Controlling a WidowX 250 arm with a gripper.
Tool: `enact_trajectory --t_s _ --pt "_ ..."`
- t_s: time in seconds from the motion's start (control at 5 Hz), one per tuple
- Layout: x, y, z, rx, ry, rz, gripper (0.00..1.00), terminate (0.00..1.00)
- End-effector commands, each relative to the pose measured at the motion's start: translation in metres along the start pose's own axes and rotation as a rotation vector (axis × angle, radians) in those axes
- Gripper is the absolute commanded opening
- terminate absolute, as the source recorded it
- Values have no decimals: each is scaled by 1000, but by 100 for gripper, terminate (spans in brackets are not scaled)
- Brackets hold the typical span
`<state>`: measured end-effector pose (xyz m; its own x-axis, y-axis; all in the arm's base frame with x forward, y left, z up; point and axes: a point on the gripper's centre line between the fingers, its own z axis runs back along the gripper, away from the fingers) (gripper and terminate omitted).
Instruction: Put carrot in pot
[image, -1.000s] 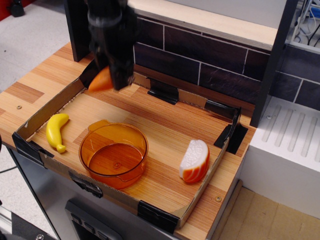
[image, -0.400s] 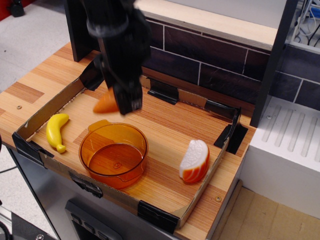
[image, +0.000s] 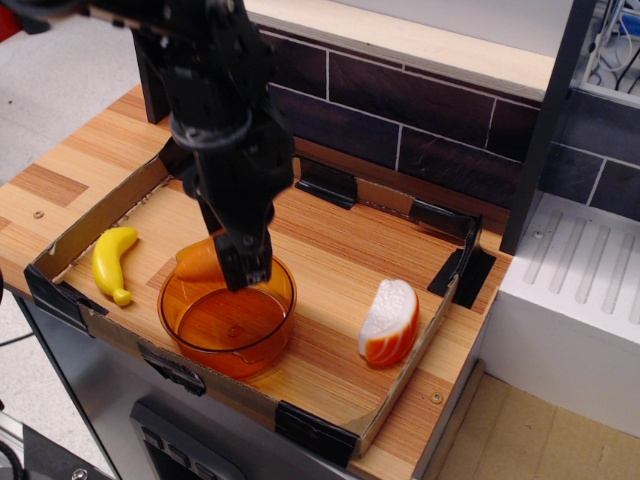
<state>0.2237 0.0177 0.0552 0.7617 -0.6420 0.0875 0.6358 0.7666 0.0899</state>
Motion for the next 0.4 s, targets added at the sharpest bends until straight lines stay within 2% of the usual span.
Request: enact_trajectory --t_s 0.0,0.2 --pt "1 5 3 -30 -1 -28 100 0" --pt "2 7 10 -46 -17 -24 100 0"
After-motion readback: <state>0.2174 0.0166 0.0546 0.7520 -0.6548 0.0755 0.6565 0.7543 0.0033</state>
